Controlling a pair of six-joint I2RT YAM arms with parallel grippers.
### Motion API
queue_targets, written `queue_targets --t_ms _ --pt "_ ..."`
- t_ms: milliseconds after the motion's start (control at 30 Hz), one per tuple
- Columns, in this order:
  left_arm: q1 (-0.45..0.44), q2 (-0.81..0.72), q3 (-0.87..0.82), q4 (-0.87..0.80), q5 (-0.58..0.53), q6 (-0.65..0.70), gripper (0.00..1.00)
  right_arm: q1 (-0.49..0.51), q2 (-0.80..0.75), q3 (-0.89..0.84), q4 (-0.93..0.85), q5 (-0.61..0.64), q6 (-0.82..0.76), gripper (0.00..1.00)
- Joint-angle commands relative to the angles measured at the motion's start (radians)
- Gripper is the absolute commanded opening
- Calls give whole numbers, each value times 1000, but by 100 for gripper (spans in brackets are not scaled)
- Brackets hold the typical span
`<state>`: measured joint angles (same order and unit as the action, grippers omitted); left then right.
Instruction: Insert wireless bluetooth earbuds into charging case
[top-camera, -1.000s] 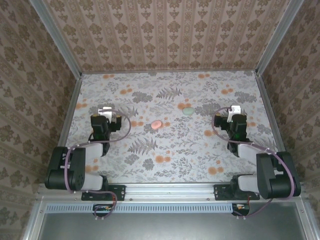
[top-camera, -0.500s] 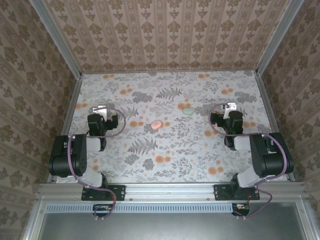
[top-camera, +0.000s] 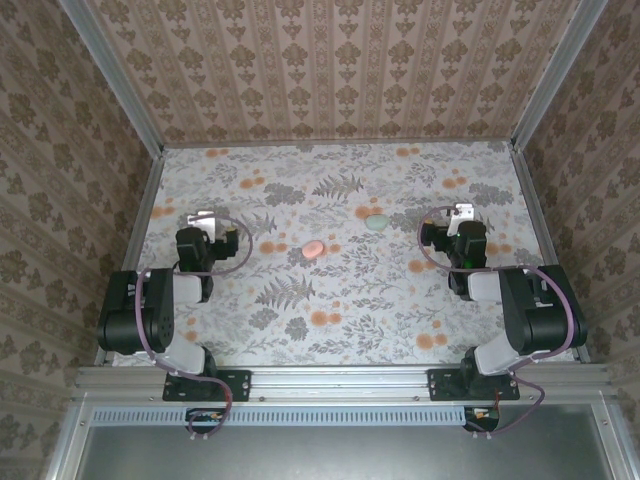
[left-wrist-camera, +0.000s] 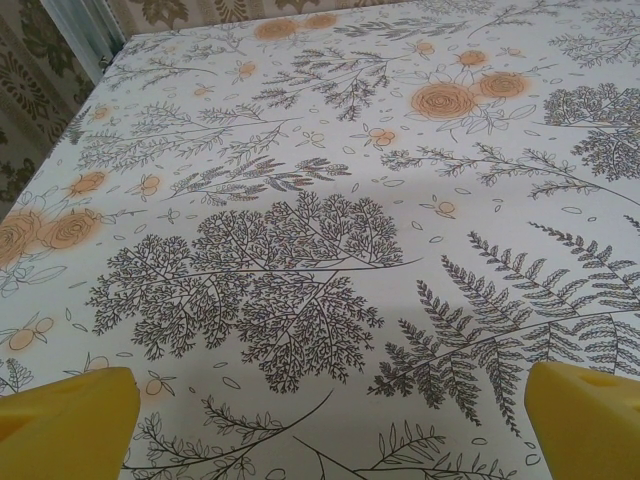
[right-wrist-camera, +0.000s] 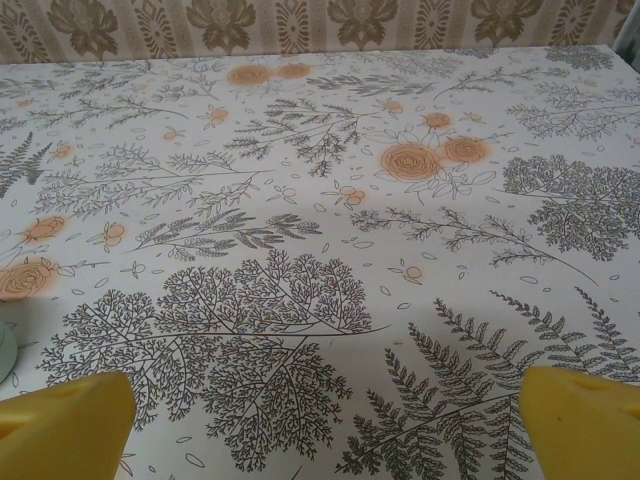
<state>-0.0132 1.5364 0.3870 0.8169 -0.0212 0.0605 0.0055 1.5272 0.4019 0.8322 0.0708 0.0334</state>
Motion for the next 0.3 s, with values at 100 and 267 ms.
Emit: queue_targets --t_ms 100,267 --pt "-1 -1 22 25 20 -7 100 16 11 14 14 -2 -3 100" --pt "-1 -2 22 25 20 -7 100 14 4 6 27 -3 -2 100"
